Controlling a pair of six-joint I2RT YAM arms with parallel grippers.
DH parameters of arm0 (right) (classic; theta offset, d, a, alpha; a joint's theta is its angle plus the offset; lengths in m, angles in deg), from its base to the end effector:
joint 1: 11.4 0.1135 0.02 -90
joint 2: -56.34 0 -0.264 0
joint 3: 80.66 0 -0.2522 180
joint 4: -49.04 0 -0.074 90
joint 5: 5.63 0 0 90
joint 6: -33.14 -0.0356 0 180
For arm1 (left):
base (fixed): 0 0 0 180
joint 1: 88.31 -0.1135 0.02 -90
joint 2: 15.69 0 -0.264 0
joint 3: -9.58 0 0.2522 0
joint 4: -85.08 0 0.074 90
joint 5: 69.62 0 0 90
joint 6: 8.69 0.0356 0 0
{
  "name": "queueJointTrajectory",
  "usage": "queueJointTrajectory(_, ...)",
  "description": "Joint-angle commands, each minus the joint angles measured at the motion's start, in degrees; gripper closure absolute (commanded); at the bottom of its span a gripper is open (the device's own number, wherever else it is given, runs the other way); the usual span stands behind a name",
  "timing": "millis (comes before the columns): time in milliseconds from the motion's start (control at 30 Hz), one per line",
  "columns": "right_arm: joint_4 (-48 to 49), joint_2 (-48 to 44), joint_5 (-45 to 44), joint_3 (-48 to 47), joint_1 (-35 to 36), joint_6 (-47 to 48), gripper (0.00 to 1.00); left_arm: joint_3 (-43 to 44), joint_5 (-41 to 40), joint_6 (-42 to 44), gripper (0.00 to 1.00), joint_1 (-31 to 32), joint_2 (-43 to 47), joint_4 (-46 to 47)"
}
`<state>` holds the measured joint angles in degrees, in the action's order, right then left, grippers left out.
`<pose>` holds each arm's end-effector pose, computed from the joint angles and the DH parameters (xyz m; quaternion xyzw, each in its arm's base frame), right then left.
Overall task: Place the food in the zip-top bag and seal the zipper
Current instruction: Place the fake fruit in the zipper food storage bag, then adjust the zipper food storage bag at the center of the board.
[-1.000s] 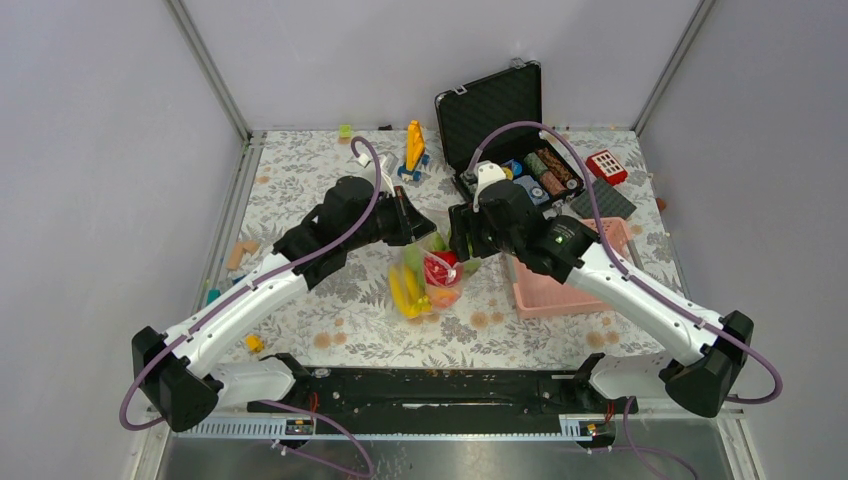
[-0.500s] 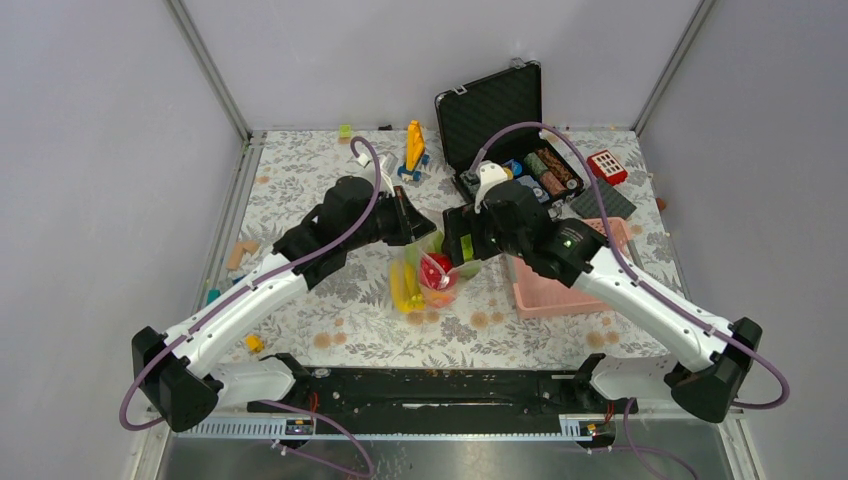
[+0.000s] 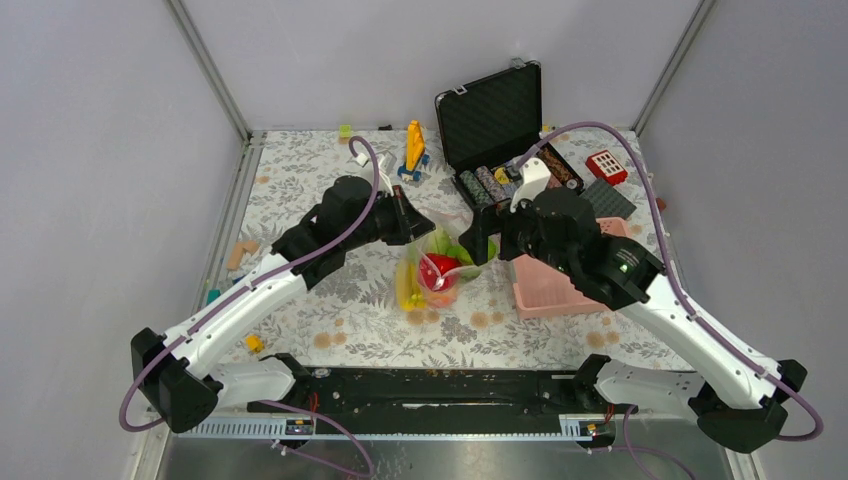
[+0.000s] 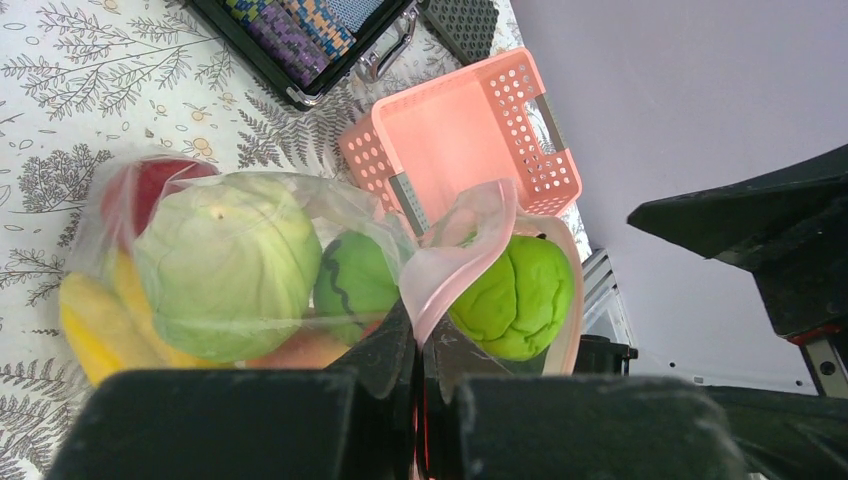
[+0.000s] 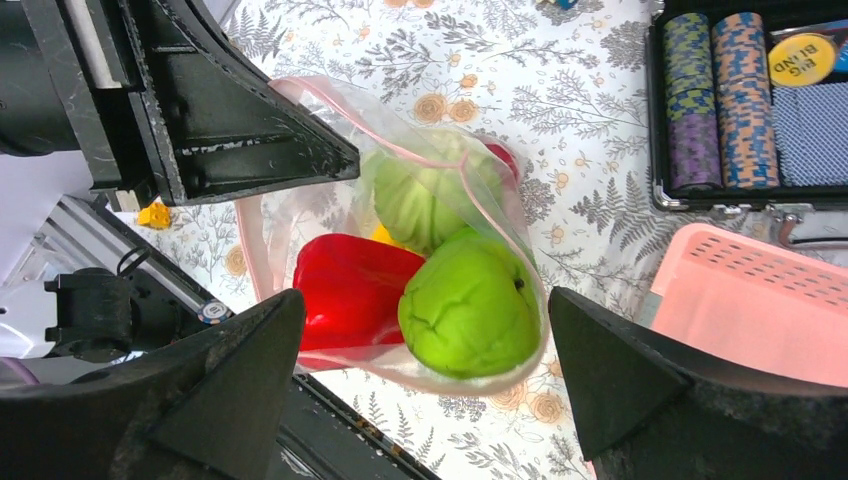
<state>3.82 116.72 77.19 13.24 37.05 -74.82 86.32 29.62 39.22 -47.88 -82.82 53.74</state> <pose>0.1491 0.1615 0.4160 -0.1794 0.7959 0.2727 0.5100 0.1999 -0.1778 0.3584 0.0332 0.8256 -0.4190 0.3765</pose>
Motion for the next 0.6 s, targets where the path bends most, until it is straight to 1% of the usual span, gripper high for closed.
queueJointTrajectory(0,-4.15,-3.0,-6.08,0.35,0.42,-1.85,0.01,1.18,0.88,-0.89,1.0,-0.55,2.77,4.25)
queueJointTrajectory(100,-9.0,-2.66,-8.3,0.07,0.42,-3.38,0.07,1.14,1.18,-0.81,1.0,-0.64,2.88,4.17)
queueJointTrajectory(200,-12.14,-2.45,-11.08,0.44,0.42,-5.25,0.18,0.91,1.15,-0.81,1.0,-0.61,3.12,4.14)
queueJointTrajectory(300,-12.98,-2.22,-12.84,1.37,0.42,-6.85,0.28,0.64,1.21,-0.85,1.0,-0.65,3.3,4.2)
queueJointTrajectory(433,-13.7,-1.05,-14.13,1.94,0.42,-7.51,0.32,0.37,1.13,-0.72,1.0,-0.65,3.41,4.0)
queueJointTrajectory(567,-12.71,0.67,-13.58,3.08,0.42,-8.61,0.4,0.4,1.3,-0.54,1.0,-0.7,3.22,3.55)
